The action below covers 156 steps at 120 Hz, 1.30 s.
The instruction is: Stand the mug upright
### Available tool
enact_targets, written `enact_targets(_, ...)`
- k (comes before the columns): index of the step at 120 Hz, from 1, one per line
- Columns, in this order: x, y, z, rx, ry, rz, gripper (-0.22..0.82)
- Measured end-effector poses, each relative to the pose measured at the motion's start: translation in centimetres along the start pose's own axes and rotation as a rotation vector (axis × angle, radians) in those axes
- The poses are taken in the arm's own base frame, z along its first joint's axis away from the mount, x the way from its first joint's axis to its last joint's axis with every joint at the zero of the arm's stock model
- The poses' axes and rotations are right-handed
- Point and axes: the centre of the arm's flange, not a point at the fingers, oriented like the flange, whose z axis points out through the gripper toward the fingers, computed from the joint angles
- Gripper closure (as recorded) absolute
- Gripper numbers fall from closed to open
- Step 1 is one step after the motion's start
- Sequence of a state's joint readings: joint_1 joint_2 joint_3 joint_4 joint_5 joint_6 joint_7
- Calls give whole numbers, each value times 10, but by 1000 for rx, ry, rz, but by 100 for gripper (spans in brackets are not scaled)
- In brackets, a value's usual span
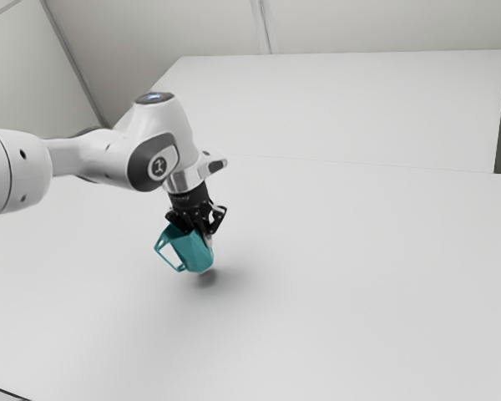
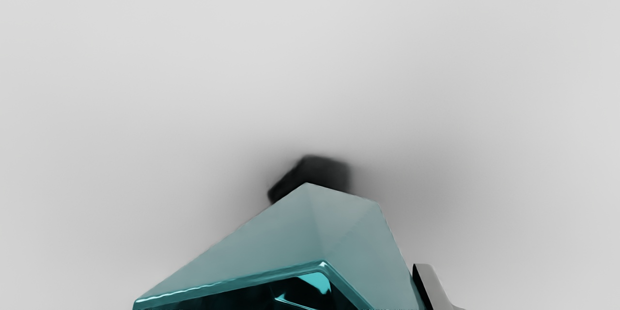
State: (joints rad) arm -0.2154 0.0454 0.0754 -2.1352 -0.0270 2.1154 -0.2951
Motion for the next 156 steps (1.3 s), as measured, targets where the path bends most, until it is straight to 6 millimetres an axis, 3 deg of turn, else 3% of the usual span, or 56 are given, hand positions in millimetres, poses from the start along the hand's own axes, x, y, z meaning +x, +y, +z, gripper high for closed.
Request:
enact_targets(33,9,-7,37,26,-41,-27,78)
enact_targets(57,13,-7,46,29,-40,-36,78)
enact_targets(79,12,-6,42,21,-35,-33,39)
enact_targets(93,12,-6,30,14,-15,-29,22)
enact_targets(109,10,-6,14,3,12,-24,12)
enact_targets(139,-1,-8,-42,-31,88,-14,4)
enact_targets(156,8,-5,-84,-33,147,12,2)
